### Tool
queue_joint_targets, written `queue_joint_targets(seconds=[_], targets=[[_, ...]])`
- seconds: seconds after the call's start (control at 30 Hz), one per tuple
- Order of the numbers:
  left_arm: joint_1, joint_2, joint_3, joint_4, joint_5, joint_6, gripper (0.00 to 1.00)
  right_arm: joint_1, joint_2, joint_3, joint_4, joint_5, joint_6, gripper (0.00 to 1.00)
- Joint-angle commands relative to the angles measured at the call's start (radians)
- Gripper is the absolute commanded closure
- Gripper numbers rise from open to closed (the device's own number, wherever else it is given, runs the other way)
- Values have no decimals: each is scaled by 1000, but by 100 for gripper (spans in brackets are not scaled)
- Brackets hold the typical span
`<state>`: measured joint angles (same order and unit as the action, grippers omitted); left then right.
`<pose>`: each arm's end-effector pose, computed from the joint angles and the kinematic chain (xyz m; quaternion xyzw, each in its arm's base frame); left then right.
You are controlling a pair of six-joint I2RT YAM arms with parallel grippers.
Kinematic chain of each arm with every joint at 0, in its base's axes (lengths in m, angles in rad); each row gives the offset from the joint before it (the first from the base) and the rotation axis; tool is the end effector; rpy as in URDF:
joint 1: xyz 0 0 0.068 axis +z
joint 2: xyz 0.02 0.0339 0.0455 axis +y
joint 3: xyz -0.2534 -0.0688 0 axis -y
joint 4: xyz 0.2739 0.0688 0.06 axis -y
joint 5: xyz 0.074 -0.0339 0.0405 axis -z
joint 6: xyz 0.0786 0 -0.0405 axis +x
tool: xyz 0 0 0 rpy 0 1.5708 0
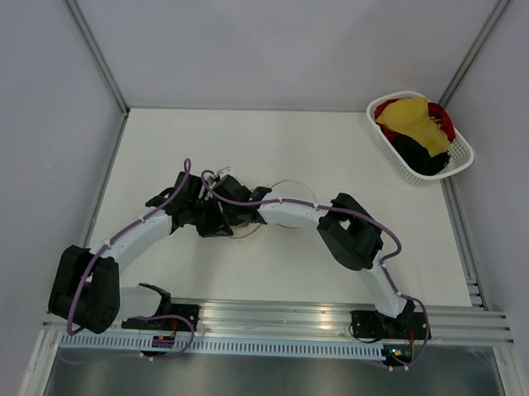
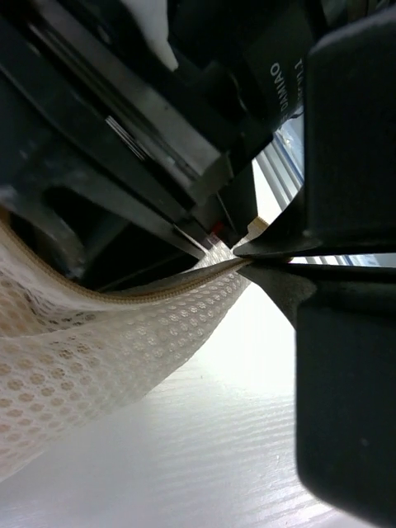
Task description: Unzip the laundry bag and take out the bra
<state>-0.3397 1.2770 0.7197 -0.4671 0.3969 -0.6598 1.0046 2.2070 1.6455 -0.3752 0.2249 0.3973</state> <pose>0.2604 -0.1243 0.1369 -0.0979 0.9404 -0.2934 0.1412 0.2957 0.4325 0.1009 -0.2489 0.9114 0.1183 0.3055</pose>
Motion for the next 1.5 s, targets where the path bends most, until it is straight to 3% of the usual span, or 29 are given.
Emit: queue_joint_targets(seconds=[0.0, 0.03, 0.77, 1.0, 1.13, 1.17, 1.33, 1.47], targets=[[-9, -36, 18, 74, 51, -11, 98, 22, 59, -27, -45, 2, -3, 88], [-9, -36, 18, 74, 51, -11, 98, 22, 50, -35, -42, 7, -3, 100], [-9, -34, 18, 68, 42, -8, 98, 23, -481, -207, -73, 54, -23, 100], [-9, -34, 21, 67, 40, -8, 98, 22, -494, -144, -244, -113, -83, 100], [-9, -30, 24, 68, 39, -8, 98, 22, -503, -168, -384, -358, -185, 100], [-9, -30, 26, 68, 39, -6, 98, 22, -510, -190, -395, -501, -214, 100], [-9, -22, 30, 71, 39, -9, 98, 57, -611, -314, -418, -732, -347, 100], [-9, -19, 34, 74, 40, -12, 98, 65, -664, -331, -409, -812, -368, 100]])
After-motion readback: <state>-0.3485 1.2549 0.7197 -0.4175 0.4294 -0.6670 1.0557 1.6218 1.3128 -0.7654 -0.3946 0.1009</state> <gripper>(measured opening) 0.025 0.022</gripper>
